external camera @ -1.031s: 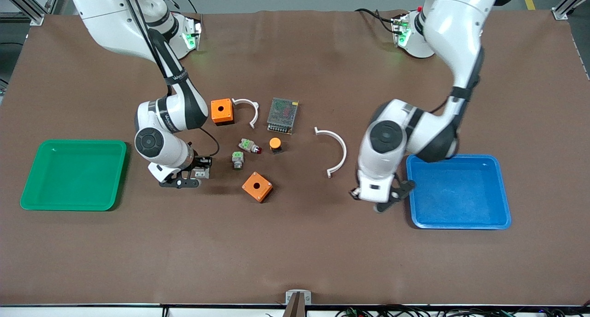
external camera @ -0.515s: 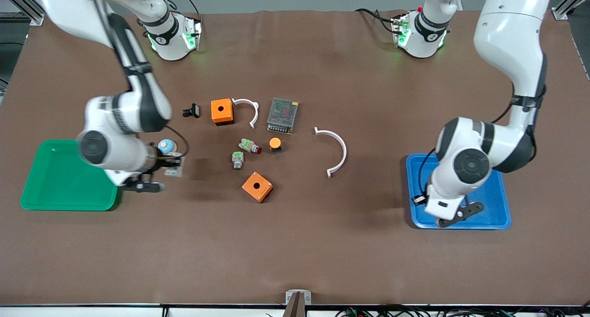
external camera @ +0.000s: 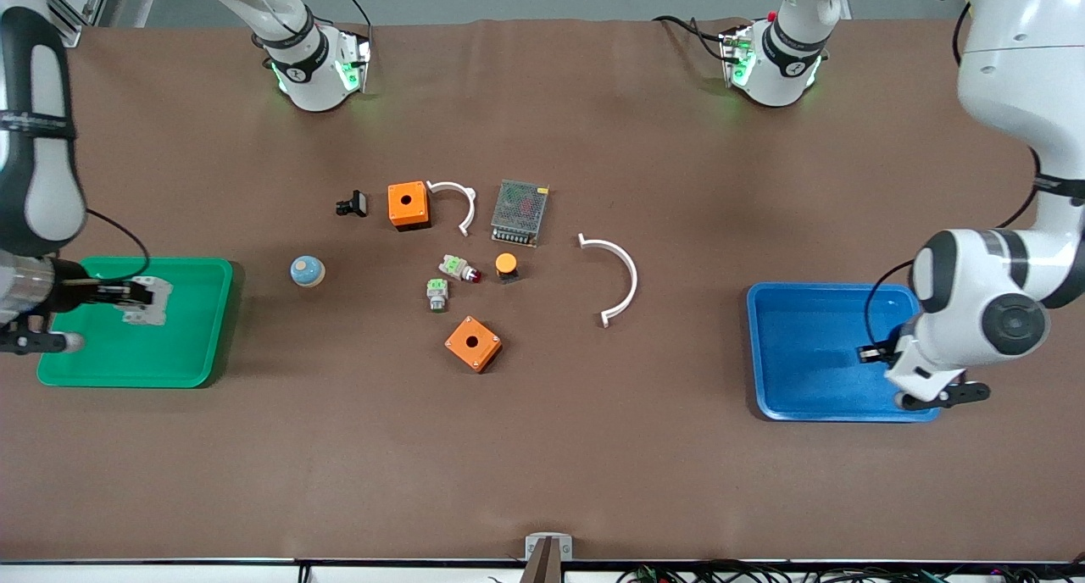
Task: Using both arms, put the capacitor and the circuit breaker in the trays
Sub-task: 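Carry the capacitor to the blue tray while the right gripper carries the breaker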
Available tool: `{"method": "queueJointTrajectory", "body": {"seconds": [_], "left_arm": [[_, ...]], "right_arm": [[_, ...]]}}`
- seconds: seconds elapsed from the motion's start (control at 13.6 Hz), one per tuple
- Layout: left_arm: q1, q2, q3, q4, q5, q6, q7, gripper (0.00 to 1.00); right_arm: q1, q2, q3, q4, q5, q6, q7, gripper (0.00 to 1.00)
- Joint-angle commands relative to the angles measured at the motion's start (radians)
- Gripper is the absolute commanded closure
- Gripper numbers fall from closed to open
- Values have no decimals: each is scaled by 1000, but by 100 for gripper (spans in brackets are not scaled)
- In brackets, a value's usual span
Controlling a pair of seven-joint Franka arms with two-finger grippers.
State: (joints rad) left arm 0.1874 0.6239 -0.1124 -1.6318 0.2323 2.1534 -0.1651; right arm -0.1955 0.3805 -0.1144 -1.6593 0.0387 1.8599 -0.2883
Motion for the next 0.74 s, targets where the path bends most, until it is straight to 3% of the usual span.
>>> {"method": "queueJointTrajectory", "body": {"seconds": [0.0, 0.22, 0.52, 0.59, 0.66], "left_arm": [[44, -9, -15, -65, 16, 83, 48, 98], [78, 2, -15, -140, 16, 242, 123, 98], [80, -1, -16, -146, 13, 247, 142, 94], [75, -6, -18, -146, 12, 240, 144, 91], [73, -10, -21, -146, 12, 235, 144, 78]], "right_arm": [[-93, 79, 22, 33, -17, 60, -87, 76], [-128, 147, 22, 30, -49, 148, -103, 76], [-148, 224, 22, 32, -54, 208, -101, 76], [-150, 238, 22, 32, -54, 228, -101, 76], [-153, 248, 22, 30, -54, 245, -103, 76]]}}
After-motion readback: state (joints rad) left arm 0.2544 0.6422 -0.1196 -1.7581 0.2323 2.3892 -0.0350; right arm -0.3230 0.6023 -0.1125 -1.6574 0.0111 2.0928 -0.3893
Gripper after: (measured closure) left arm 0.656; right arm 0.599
